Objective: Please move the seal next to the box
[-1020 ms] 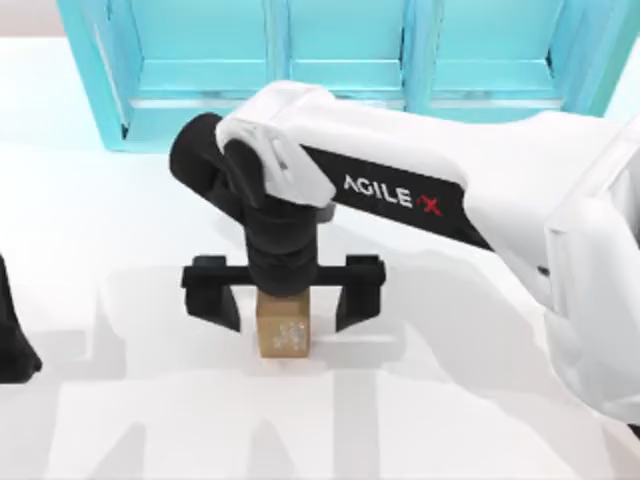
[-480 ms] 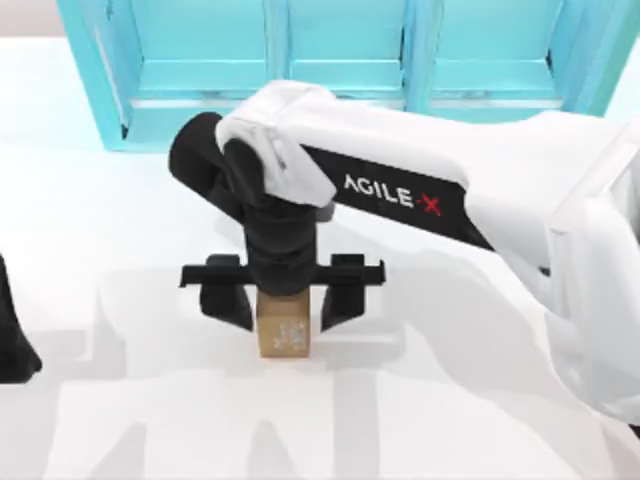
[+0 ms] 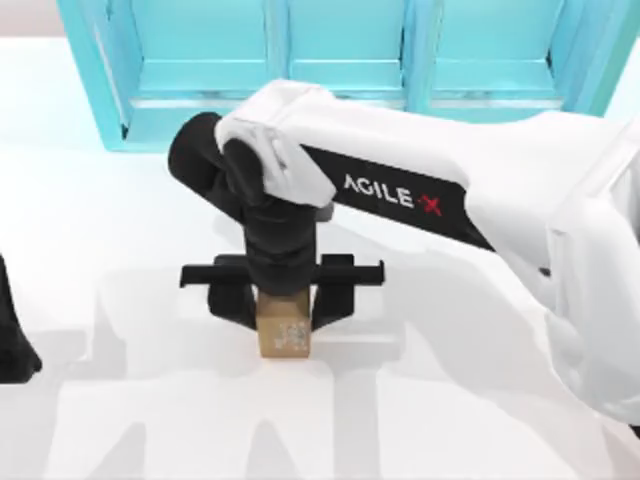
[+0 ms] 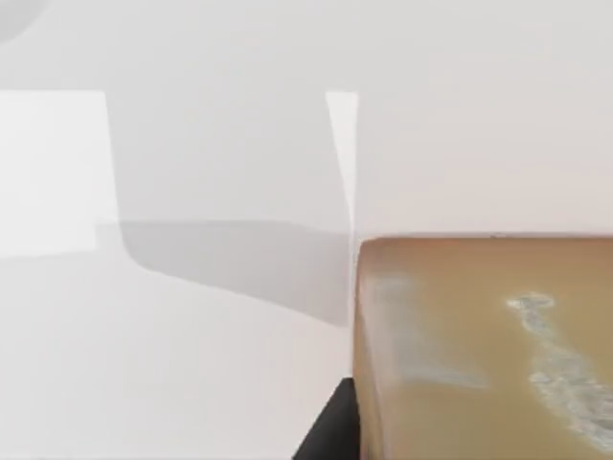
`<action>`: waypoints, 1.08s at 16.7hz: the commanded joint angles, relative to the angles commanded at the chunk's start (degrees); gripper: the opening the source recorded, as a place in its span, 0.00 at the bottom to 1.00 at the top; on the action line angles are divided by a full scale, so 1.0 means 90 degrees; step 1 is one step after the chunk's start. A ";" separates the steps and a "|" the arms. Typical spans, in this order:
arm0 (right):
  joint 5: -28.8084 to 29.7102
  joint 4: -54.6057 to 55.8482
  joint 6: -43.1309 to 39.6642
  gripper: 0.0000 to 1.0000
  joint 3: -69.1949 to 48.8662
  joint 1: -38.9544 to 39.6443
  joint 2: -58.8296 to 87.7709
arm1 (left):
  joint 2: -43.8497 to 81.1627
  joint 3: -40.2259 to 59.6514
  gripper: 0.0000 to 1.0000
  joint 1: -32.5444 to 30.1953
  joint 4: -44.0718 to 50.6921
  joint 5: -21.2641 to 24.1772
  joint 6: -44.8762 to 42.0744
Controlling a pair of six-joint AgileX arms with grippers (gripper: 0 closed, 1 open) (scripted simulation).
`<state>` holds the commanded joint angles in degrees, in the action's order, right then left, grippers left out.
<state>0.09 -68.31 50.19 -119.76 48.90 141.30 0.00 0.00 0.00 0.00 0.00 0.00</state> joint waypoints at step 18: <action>-0.0003 -0.1136 0.0011 0.00 -0.1062 -0.0022 -0.0053 | 0.0000 0.0000 1.00 0.0000 0.0000 0.0000 0.0000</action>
<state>0.06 -78.53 50.29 -129.32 48.70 140.82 0.00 0.00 0.00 0.00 0.00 0.00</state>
